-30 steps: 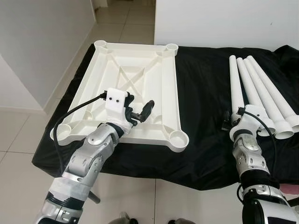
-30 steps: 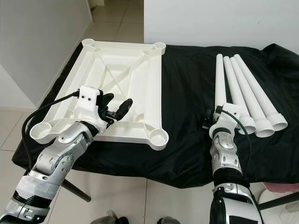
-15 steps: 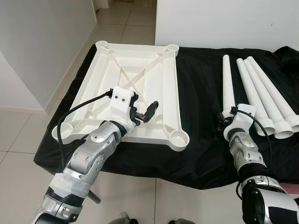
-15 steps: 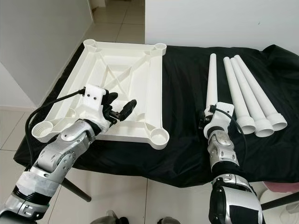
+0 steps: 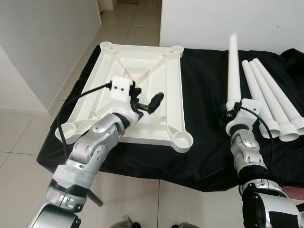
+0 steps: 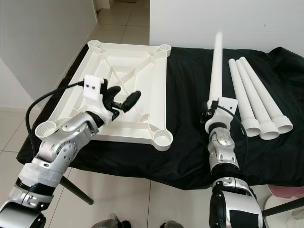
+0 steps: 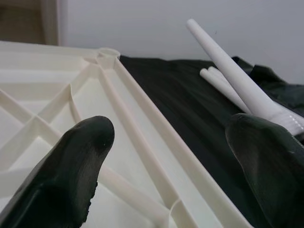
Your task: Building children table
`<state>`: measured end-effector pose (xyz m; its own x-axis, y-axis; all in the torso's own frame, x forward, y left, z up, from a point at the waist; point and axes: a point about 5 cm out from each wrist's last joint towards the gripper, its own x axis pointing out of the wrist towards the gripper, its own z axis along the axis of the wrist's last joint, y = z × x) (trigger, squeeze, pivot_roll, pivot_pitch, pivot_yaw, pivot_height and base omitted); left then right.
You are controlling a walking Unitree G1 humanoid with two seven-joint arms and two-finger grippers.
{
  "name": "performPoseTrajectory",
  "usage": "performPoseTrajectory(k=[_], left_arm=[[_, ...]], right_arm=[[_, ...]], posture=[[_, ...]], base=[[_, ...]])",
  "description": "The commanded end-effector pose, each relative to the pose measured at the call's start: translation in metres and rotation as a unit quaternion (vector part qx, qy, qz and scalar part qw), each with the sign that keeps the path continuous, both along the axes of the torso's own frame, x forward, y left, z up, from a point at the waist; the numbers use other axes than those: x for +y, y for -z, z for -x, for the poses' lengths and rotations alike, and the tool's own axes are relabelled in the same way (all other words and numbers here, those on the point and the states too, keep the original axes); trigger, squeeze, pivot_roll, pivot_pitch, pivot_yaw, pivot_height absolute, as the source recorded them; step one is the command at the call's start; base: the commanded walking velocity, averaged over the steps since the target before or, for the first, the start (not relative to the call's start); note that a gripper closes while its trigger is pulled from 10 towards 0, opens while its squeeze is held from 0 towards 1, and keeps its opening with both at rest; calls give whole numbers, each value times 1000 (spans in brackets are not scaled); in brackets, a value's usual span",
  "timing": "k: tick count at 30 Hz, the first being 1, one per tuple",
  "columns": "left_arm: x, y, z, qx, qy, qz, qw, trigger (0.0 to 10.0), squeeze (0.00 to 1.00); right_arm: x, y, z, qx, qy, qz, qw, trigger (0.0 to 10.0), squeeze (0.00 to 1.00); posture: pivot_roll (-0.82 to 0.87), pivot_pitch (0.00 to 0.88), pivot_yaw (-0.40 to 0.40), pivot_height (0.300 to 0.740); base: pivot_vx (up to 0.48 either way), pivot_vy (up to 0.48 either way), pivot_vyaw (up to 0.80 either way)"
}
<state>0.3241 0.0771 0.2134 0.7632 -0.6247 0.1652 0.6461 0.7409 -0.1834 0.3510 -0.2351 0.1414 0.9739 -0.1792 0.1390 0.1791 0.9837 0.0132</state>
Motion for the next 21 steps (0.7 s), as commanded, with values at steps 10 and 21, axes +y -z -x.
performPoseTrajectory(k=[10, 21], left_arm=[[-3, -30, -7, -19, 162, 29, 986, 10000, 0], [-13, -46, -15, 50, 243, 94, 964, 10000, 0]], right_arm=[[17, -29, 9, -98, -17, 79, 992, 10000, 0], [42, -43, 25, -179, -97, 22, 979, 10000, 0]], posture=[[-47, 0, 31, 740], [-44, 0, 28, 740]], base=[[0, 0, 0], [0, 0, 0]])
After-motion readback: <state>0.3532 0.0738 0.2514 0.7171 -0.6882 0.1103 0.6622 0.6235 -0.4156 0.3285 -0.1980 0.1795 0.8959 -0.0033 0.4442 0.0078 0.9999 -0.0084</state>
